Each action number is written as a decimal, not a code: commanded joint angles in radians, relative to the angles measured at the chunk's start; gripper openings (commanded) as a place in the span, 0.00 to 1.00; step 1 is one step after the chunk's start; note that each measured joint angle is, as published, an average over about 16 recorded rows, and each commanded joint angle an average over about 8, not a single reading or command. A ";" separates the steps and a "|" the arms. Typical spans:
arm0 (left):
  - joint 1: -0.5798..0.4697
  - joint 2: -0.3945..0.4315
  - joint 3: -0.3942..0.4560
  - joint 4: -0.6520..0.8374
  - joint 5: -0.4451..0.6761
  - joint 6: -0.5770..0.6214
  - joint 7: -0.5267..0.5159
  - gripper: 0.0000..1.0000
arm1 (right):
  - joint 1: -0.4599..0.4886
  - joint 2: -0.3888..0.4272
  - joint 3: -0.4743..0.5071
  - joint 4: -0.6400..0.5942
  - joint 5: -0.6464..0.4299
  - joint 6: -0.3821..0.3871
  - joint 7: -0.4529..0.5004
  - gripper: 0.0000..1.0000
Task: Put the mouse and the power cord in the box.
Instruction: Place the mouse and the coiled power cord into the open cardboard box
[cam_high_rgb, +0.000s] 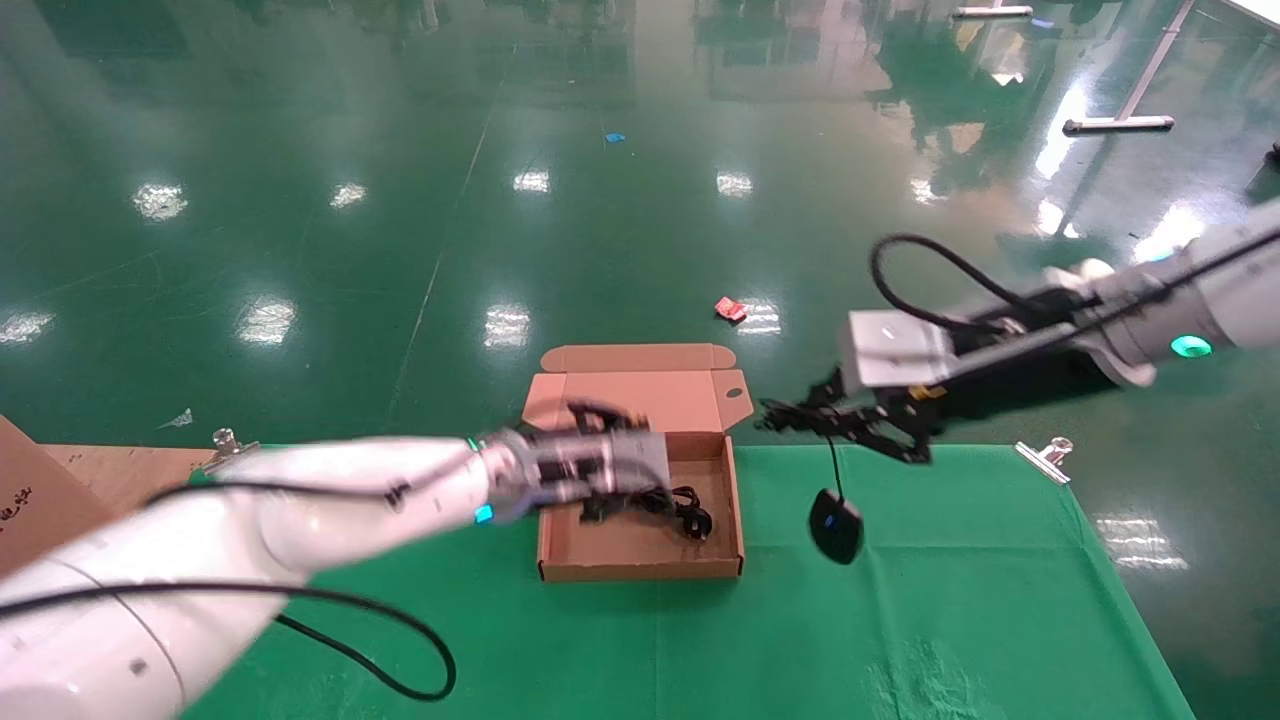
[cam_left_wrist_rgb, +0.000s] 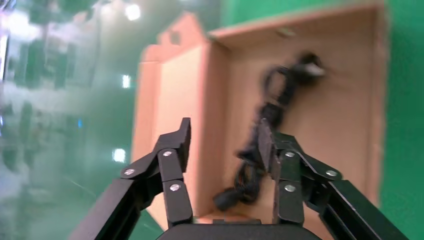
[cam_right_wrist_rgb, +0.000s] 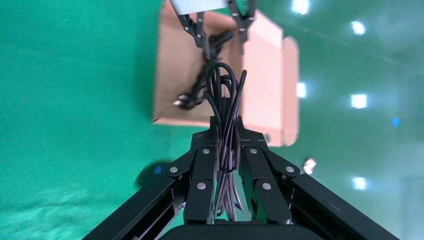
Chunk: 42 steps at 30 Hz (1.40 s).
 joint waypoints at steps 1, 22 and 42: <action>-0.015 -0.004 -0.020 0.017 -0.056 0.011 -0.017 1.00 | 0.018 -0.020 -0.001 -0.008 -0.006 0.012 -0.002 0.00; 0.040 -0.551 -0.225 -0.273 -0.383 0.314 0.127 1.00 | -0.093 -0.302 -0.228 -0.009 0.045 0.392 0.038 0.00; 0.088 -0.636 -0.239 -0.394 -0.404 0.275 0.101 1.00 | -0.252 -0.299 -0.541 0.003 0.084 0.763 0.143 1.00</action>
